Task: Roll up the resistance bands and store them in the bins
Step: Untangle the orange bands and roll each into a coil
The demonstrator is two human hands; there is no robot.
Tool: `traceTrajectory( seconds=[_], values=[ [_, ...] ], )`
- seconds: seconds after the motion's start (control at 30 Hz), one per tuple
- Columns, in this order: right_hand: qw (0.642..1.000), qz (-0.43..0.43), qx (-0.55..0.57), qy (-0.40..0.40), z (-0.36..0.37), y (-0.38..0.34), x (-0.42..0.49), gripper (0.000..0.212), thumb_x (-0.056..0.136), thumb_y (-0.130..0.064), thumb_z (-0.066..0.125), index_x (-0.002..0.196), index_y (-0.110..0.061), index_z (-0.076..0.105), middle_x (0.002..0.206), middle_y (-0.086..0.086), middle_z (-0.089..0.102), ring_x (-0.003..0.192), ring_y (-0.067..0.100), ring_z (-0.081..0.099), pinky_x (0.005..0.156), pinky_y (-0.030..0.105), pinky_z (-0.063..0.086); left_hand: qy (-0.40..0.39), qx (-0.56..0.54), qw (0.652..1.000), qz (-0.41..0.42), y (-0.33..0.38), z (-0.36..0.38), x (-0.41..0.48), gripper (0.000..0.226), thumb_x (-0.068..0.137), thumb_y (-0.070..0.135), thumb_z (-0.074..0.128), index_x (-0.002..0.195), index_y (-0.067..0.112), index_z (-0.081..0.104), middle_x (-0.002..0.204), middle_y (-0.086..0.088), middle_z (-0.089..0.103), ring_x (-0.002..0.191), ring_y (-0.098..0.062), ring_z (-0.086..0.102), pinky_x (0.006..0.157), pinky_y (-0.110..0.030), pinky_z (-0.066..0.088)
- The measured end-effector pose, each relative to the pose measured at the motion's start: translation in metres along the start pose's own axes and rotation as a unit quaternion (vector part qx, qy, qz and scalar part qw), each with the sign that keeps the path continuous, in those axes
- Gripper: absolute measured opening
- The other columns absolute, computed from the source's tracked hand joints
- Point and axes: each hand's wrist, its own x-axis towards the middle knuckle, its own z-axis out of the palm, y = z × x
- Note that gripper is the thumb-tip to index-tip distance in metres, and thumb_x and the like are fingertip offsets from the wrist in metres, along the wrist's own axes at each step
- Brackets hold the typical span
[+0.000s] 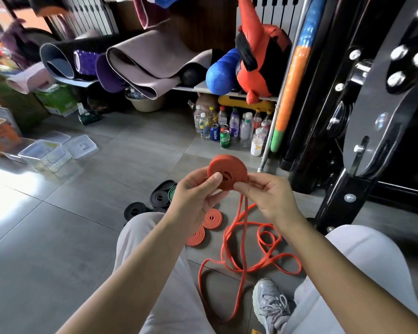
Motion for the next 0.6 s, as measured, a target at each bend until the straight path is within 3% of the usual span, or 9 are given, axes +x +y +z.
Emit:
traceTrajectory(
  seconds=[0.03,0.1,0.2,0.23,0.3,0.37,0.43,0.5,0.6],
  values=[
    [1.000,0.003,-0.007,-0.001,-0.001,0.001,0.000,0.035,0.077,0.009,0.066,0.101,-0.016,0.066,0.069,-0.022,0.069,0.072,-0.007,0.065,0.073,0.009,0.048,0.002,0.033,0.999,-0.001,0.000,-0.002,0.001,0.012,0.086,0.003,0.057,0.096,0.006,0.062,0.086,-0.009,0.070,0.077,-0.015,0.067,0.071,-0.027,0.058],
    [0.999,0.019,-0.030,-0.007,-0.005,0.002,0.000,0.031,0.077,0.009,0.067,0.102,-0.009,0.067,0.067,-0.023,0.068,0.069,-0.008,0.064,0.072,0.008,0.048,0.019,0.227,0.972,0.057,0.004,-0.009,0.005,0.018,0.084,0.006,0.065,0.099,0.015,0.061,0.097,-0.006,0.067,0.086,-0.016,0.065,0.071,-0.028,0.057],
    [0.992,0.032,-0.113,-0.050,-0.011,0.002,0.000,0.028,0.079,0.002,0.070,0.088,-0.023,0.071,0.068,-0.024,0.069,0.067,-0.008,0.063,0.073,0.015,0.051,-0.012,0.534,0.824,0.188,0.020,-0.011,0.008,0.038,0.079,0.015,0.073,0.112,0.026,0.057,0.110,0.006,0.062,0.098,-0.012,0.060,0.079,-0.027,0.050],
    [0.985,0.024,-0.156,-0.064,-0.012,0.001,0.001,0.030,0.079,-0.001,0.071,0.086,-0.030,0.071,0.069,-0.023,0.069,0.068,-0.006,0.064,0.075,0.020,0.053,-0.039,0.607,0.769,0.198,0.027,-0.008,0.007,0.039,0.080,0.020,0.072,0.116,0.025,0.058,0.112,0.006,0.062,0.099,-0.013,0.059,0.082,-0.029,0.049],
    [0.966,-0.006,-0.244,-0.087,-0.011,-0.002,0.003,0.023,0.078,-0.007,0.072,0.089,-0.028,0.075,0.073,-0.014,0.072,0.071,0.001,0.066,0.077,0.029,0.054,-0.083,0.726,0.659,0.178,0.037,-0.002,0.008,0.037,0.081,0.029,0.069,0.116,0.023,0.060,0.112,0.005,0.064,0.099,-0.016,0.060,0.085,-0.032,0.048],
    [0.952,-0.025,-0.289,-0.098,-0.008,-0.004,0.003,0.020,0.078,-0.012,0.072,0.094,-0.023,0.075,0.079,-0.006,0.074,0.076,0.007,0.068,0.078,0.033,0.053,-0.097,0.781,0.597,0.153,0.040,0.001,0.009,0.031,0.083,0.031,0.066,0.113,0.024,0.061,0.106,0.003,0.067,0.097,-0.020,0.060,0.083,-0.033,0.048],
    [0.959,-0.029,-0.267,-0.093,-0.007,-0.005,0.002,0.021,0.078,-0.013,0.073,0.093,-0.027,0.075,0.080,-0.008,0.074,0.076,0.005,0.068,0.078,0.032,0.054,-0.087,0.775,0.605,0.161,0.041,-0.001,0.010,0.025,0.084,0.028,0.064,0.109,0.022,0.065,0.099,0.002,0.068,0.093,-0.020,0.060,0.078,-0.030,0.046],
    [0.979,-0.015,-0.191,-0.076,-0.006,-0.004,0.000,0.026,0.077,-0.011,0.075,0.088,-0.034,0.073,0.077,-0.012,0.073,0.072,0.003,0.068,0.076,0.028,0.055,-0.072,0.729,0.660,0.169,0.040,-0.005,0.009,0.022,0.082,0.023,0.067,0.105,0.020,0.068,0.093,0.003,0.069,0.086,-0.017,0.060,0.073,-0.026,0.044],
    [0.995,0.020,-0.074,-0.060,-0.009,-0.003,-0.002,0.030,0.075,0.000,0.074,0.082,-0.029,0.070,0.072,-0.015,0.072,0.069,0.001,0.067,0.069,0.017,0.054,-0.043,0.638,0.753,0.158,0.038,-0.011,0.008,0.019,0.078,0.016,0.073,0.096,0.018,0.071,0.076,0.012,0.065,0.068,-0.002,0.057,0.066,-0.017,0.044]
  ],
)
